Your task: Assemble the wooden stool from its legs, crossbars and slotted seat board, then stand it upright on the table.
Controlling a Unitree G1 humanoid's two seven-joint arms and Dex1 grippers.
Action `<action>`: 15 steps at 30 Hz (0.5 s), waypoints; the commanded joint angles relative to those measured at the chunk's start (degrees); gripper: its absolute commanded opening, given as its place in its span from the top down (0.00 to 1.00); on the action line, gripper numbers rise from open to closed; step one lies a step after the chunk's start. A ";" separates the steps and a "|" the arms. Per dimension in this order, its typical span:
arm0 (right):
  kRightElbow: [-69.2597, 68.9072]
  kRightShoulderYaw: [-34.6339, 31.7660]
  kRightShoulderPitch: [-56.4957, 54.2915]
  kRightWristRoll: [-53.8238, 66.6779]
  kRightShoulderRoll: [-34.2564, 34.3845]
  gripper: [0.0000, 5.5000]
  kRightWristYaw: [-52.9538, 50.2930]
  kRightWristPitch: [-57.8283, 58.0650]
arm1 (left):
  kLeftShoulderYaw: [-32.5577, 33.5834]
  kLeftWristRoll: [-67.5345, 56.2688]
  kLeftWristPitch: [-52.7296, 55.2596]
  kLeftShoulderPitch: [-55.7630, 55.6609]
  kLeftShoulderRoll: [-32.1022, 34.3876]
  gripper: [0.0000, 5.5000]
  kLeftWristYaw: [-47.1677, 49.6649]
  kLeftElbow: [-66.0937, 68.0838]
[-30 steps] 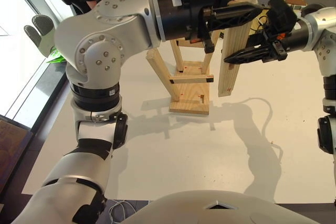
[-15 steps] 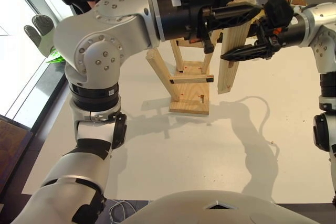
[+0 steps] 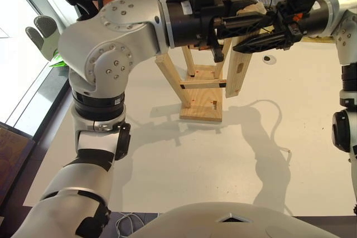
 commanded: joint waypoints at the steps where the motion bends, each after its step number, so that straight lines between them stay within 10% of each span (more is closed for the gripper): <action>1: 0.26 0.54 -2.00 0.61 -1.67 0.76 0.35 -0.42 | -1.24 0.07 0.22 0.43 0.34 0.81 -1.39 -0.38; 8: -0.30 2.74 -0.90 2.82 -3.79 0.80 0.35 -1.01 | -1.47 1.37 -0.44 0.27 0.76 0.81 -1.66 0.17; 15: -0.22 3.73 -0.27 3.76 -4.94 0.82 0.35 -1.70 | 2.02 -1.37 5.36 -3.49 -0.62 0.55 3.35 -0.97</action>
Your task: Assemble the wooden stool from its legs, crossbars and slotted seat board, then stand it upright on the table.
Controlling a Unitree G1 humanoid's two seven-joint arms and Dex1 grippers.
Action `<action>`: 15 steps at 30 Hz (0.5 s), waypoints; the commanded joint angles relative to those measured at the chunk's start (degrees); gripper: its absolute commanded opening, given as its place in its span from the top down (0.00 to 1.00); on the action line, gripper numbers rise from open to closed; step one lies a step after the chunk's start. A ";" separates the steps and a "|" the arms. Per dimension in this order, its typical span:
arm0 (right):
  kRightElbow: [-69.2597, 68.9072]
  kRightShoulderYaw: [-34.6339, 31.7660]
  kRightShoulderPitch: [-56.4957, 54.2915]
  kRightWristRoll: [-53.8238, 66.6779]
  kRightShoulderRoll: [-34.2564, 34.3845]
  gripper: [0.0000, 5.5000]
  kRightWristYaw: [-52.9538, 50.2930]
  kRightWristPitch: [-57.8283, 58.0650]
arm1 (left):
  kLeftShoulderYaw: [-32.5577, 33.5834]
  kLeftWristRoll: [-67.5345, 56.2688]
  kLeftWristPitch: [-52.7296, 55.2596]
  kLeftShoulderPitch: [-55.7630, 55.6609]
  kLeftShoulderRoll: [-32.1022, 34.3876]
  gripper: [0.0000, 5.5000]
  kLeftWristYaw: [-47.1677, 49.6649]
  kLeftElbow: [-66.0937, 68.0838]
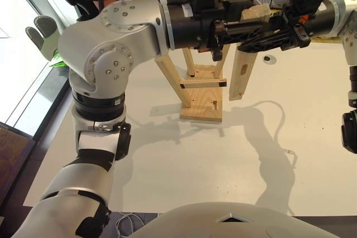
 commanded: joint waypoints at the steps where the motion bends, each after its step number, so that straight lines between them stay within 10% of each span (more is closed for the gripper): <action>1: -0.05 0.60 -0.13 0.45 -1.17 0.82 0.35 -0.87 | 1.29 -0.38 1.59 -2.66 0.38 0.55 1.32 -0.34; 15: -4.63 -15.74 14.12 -2.85 -0.94 0.82 -22.73 -3.15 | 14.51 8.23 -9.76 1.93 -9.31 0.55 24.56 8.21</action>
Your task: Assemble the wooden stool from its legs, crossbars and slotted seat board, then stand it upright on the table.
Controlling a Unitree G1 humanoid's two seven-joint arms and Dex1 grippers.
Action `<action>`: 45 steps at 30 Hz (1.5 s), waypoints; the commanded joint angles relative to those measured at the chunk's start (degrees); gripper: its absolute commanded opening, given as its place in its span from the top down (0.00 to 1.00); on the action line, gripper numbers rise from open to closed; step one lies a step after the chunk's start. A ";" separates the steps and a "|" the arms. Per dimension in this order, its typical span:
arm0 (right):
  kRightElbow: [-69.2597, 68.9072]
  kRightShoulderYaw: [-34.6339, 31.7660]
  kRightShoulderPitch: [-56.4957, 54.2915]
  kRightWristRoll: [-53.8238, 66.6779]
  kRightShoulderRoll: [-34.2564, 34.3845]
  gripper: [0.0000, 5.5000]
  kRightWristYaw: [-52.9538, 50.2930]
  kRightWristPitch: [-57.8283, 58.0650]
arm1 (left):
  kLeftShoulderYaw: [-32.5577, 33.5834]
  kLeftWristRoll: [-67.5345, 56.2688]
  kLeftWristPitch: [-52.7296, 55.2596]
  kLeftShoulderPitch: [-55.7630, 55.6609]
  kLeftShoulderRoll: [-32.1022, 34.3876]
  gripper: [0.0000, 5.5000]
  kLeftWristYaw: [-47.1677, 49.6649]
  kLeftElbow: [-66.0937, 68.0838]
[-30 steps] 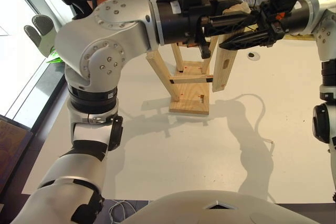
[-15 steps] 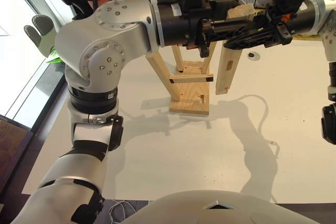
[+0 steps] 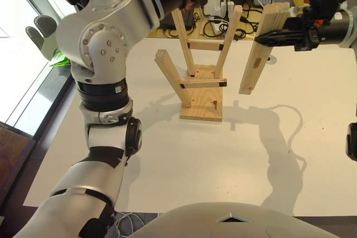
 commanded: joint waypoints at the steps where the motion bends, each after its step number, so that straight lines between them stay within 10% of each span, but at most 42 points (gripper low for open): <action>1: -6.77 -7.52 7.40 -1.37 3.29 0.82 -16.64 -0.67 | 5.21 1.92 -2.05 3.99 -2.85 0.55 8.75 -3.37; 7: -33.42 -18.44 24.81 -0.09 21.83 0.82 -57.33 10.88 | 13.66 0.68 -0.36 14.18 -3.38 0.55 18.75 -14.15; 15: -54.51 -19.81 36.11 3.26 39.82 0.82 -83.23 21.97 | 12.82 1.44 0.48 17.84 -5.57 0.55 25.21 -18.14; 27: -61.57 -24.70 44.34 19.22 52.94 0.82 -98.28 23.30 | 9.31 3.97 -0.81 20.92 -7.08 0.55 28.29 -20.97; 45: -53.71 -13.22 51.35 23.87 50.81 0.82 -98.67 7.41 | 8.06 4.60 -2.09 18.40 -8.20 0.55 27.43 -19.09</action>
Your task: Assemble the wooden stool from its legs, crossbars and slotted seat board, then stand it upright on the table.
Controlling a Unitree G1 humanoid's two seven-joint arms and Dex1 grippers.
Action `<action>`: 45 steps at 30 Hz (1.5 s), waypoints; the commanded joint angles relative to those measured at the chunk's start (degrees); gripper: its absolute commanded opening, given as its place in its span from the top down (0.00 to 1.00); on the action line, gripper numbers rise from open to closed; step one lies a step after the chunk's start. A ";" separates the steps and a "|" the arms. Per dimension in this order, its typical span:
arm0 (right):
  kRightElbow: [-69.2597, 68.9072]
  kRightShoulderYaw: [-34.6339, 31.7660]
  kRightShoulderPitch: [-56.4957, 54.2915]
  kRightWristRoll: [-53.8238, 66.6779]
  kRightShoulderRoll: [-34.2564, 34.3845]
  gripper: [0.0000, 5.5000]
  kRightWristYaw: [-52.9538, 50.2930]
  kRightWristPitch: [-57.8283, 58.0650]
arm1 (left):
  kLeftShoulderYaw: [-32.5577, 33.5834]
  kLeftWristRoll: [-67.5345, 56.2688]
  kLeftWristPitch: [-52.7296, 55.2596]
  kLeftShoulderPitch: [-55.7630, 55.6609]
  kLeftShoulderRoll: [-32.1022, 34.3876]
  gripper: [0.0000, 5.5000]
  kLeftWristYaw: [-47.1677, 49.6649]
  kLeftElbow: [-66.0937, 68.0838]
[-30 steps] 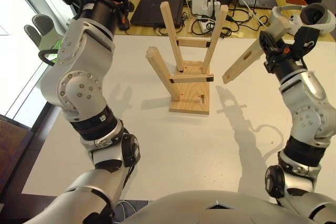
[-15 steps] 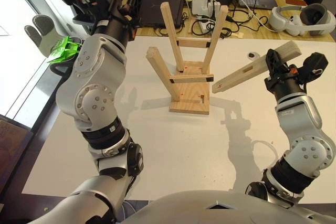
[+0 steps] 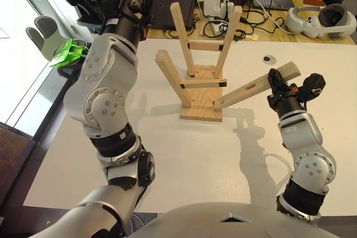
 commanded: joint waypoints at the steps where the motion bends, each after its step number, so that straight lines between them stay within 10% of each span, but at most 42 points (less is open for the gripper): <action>1: 1.44 2.00 1.07 0.55 4.17 0.82 0.64 -3.13 | -0.37 0.35 -0.37 -1.35 -0.06 0.55 -0.29 1.17; 45: 10.30 10.75 -6.94 -19.15 -11.38 0.82 18.00 -3.31 | 0.83 0.57 -0.78 -0.81 -0.74 0.55 0.37 1.69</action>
